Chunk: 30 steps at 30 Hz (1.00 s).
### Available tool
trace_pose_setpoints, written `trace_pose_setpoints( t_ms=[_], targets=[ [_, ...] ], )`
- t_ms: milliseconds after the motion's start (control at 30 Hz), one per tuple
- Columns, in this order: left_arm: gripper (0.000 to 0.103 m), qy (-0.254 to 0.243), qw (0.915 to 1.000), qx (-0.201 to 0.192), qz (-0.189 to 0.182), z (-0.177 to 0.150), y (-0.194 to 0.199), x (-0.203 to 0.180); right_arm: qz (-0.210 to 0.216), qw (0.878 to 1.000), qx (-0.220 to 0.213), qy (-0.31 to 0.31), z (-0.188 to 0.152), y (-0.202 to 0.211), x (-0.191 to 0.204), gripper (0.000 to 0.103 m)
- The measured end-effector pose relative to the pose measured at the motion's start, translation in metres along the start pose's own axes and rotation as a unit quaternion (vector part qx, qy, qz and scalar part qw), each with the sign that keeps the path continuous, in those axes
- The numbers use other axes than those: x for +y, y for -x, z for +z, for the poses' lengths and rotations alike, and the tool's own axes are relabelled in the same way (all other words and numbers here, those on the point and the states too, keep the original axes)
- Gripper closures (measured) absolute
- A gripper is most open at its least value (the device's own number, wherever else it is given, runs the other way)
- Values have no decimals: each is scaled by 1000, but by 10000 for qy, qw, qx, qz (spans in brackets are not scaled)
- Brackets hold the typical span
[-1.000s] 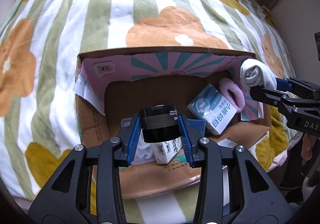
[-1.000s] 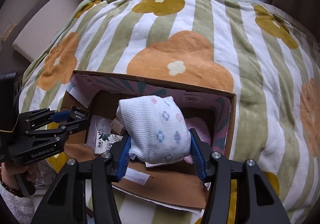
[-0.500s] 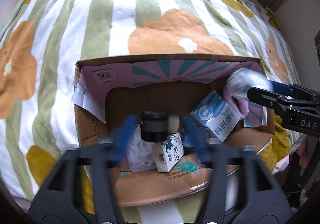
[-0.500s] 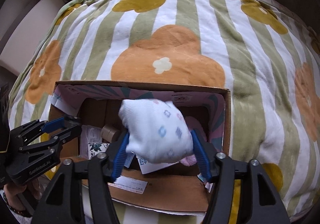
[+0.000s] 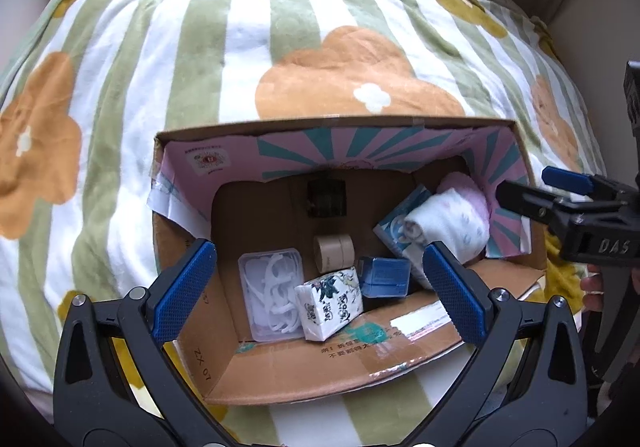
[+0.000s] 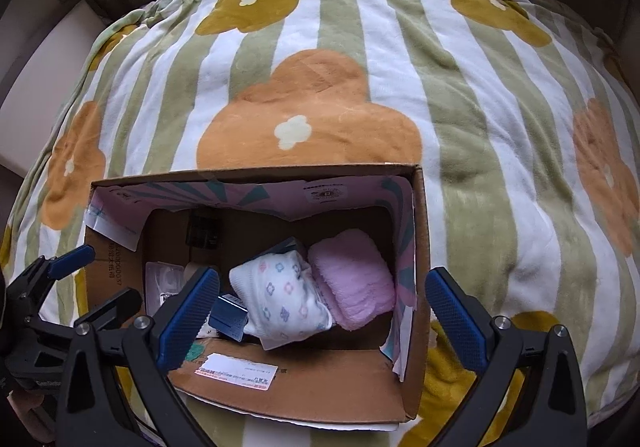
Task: Organize objects
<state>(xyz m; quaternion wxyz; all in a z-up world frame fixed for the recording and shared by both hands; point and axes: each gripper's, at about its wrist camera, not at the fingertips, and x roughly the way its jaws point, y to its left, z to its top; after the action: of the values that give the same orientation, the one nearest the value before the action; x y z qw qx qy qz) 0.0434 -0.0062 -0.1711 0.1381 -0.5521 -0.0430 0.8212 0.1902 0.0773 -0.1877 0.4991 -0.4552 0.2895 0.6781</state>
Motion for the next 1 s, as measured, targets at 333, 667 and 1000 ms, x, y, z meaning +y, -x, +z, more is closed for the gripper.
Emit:
trace_pose_setpoints(
  t_ms=[333,667,1000],
  targets=[
    [0,93,9987,-491,123,34,54,-6,-43,9998,-179,91,19,35,10,1],
    [0,262,9953,-903,211,65,107,2,-462,9963,-672,267,47,94,22,1],
    [0,328,9944,-980,229,71,113,13,-601,9946,-813,214,49,106,25,1]
  ],
)
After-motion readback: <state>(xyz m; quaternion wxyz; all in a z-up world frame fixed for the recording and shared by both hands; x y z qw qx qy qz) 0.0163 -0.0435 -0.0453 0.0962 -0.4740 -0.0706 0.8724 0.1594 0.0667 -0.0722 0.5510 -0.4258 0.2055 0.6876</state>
